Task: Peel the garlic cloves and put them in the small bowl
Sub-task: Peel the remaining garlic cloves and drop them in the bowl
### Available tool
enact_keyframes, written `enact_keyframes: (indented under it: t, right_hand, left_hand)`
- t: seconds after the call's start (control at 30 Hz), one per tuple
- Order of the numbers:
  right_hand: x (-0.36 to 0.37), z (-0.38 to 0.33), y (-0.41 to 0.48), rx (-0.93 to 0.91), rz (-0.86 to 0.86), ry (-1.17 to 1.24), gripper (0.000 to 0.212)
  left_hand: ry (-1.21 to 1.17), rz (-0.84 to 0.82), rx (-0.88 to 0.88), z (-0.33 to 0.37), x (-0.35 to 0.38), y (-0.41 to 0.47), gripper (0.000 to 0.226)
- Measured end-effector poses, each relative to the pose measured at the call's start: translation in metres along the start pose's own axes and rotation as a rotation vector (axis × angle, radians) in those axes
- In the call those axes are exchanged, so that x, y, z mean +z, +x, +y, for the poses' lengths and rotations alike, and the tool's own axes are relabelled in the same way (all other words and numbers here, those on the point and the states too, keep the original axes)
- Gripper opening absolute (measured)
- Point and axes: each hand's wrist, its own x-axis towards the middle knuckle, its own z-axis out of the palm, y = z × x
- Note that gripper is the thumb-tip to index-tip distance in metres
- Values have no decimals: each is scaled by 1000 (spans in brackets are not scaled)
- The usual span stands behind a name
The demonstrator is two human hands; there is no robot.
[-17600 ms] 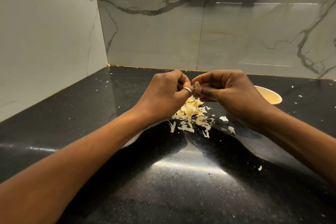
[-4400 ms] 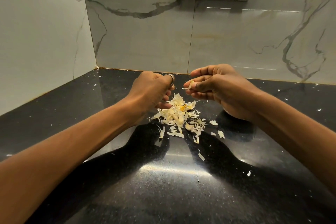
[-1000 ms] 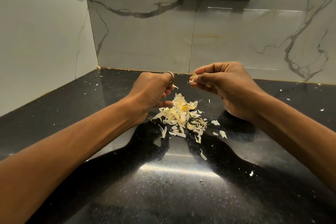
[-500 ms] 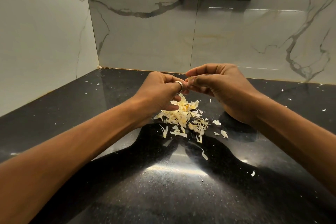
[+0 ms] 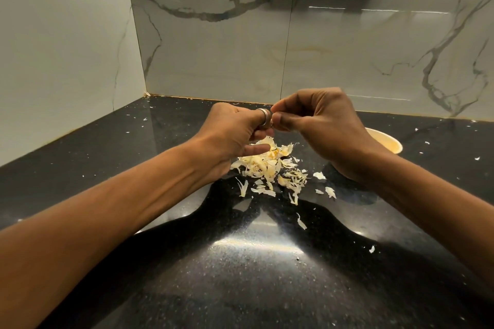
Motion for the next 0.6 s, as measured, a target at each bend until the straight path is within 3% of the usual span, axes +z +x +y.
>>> enact_keyframes:
  t: [0.27,0.6]
  right_hand:
    - [-3,-5,1,289,-26,549,16]
    - [-6,-11,1,439,-49,655,15]
  left_hand:
    - [-103,-21,-63,1,-3,1,14]
    - [-45,-5,-43,-1,-6,3,14]
